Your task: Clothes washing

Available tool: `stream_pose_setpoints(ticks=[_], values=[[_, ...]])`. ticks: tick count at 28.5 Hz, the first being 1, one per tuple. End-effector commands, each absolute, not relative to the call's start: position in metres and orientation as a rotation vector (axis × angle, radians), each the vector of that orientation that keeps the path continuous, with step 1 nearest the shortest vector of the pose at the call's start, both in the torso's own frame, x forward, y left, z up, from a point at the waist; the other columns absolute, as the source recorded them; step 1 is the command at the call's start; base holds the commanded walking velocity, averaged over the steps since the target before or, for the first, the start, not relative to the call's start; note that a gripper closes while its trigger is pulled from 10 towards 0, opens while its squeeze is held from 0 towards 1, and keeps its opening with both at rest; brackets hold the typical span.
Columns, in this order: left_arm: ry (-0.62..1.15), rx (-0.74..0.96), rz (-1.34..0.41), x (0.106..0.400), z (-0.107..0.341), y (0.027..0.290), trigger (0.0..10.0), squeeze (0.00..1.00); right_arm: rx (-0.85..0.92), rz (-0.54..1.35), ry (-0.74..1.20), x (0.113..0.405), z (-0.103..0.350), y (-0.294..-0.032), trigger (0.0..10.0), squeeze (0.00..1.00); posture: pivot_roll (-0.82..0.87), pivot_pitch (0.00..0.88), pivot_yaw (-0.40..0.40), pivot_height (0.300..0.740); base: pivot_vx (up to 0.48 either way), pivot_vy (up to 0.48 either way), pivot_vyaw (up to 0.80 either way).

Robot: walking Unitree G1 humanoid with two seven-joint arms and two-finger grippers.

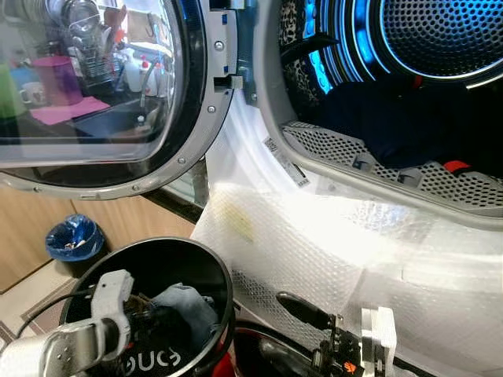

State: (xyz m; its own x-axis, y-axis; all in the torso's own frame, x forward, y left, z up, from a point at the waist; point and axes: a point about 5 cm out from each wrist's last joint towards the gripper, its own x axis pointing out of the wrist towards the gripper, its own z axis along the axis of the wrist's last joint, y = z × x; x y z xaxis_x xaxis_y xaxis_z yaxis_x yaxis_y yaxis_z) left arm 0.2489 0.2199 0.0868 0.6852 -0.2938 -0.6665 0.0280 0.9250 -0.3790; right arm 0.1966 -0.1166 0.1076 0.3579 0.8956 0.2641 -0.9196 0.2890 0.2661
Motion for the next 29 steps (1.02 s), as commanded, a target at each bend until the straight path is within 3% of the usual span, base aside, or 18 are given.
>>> stream_pose_setpoints(ticks=[1, 13, 25, 29], values=[[0.854, -0.357, -0.155, 0.247, 0.084, 0.224, 10.0, 0.00, 0.385, 1.216, -0.052, 0.198, 0.107, -0.118, 10.0, 0.00, 0.02, 0.050, -0.008, 0.740, 0.000, 0.000, 0.00], [0.959, -0.275, -0.137, 0.237, 0.078, 0.232, 10.0, 0.00, 0.380, 1.221, -0.040, 0.196, 0.104, -0.117, 10.0, 0.00, 0.02, 0.043, 0.008, 0.740, 0.000, 0.000, 0.00], [1.071, -0.153, -0.263, 0.233, 0.063, 0.223, 10.0, 0.00, 0.382, 1.228, -0.037, 0.193, 0.102, -0.113, 10.0, 0.00, 0.00, 0.019, 0.028, 0.740, 0.000, 0.000, 0.00], [1.102, -0.060, -0.376, 0.230, 0.055, 0.213, 10.0, 0.00, 0.382, 1.232, -0.034, 0.191, 0.100, -0.109, 10.0, 0.00, 0.00, 0.014, 0.035, 0.740, 0.000, 0.000, 0.00]])
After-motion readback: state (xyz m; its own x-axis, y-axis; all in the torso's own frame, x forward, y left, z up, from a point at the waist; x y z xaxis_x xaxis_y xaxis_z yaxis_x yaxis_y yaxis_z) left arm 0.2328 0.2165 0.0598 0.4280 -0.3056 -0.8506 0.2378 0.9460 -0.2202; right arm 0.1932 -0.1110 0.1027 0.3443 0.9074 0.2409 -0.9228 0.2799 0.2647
